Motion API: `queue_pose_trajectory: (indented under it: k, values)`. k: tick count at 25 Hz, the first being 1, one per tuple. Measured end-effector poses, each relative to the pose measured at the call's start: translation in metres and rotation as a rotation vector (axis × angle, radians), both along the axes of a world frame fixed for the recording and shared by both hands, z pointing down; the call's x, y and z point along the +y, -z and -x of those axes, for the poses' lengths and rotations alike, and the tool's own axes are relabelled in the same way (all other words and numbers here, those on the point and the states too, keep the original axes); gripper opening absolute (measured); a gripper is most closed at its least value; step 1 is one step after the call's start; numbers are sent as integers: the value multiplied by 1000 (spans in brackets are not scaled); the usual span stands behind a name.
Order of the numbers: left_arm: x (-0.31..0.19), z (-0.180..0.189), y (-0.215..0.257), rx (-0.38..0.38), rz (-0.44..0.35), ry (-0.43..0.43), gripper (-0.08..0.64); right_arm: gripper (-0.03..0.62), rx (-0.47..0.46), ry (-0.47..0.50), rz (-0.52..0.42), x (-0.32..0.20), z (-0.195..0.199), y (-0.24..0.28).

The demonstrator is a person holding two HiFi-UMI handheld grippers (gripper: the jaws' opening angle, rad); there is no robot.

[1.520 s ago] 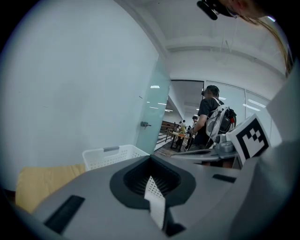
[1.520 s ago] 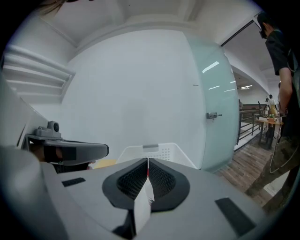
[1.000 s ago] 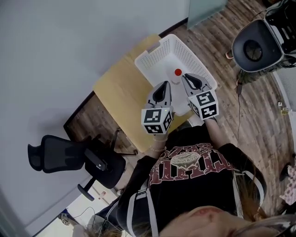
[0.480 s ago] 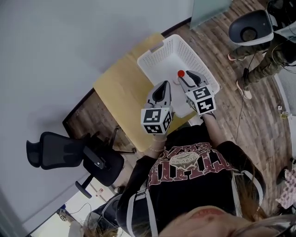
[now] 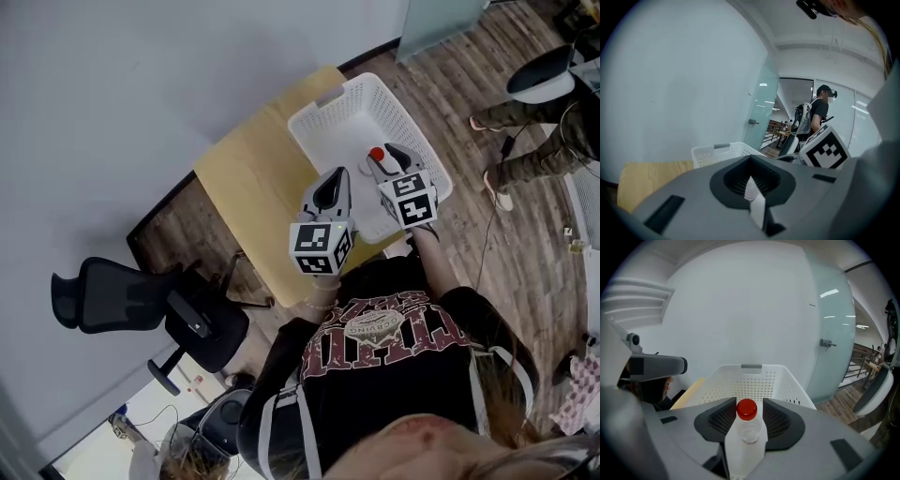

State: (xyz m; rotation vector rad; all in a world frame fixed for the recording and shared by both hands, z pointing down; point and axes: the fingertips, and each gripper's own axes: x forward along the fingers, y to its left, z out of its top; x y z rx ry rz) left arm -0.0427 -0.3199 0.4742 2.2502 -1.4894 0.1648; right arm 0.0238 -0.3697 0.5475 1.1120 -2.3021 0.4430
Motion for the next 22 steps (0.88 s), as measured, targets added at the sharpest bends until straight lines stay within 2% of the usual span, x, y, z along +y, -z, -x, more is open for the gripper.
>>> queue_pose_trajectory:
  k: [7, 14, 22]
  values:
    - [-5, 11, -1, -1, 8, 28, 48, 166, 22, 37, 49, -5, 9, -19]
    - [-4, 25, -2, -3, 12, 59, 48, 164, 49, 1, 35, -10, 8, -22]
    - [0, 25, 1, 6, 6, 52, 48, 164, 57, -3, 31, -4, 8, -19]
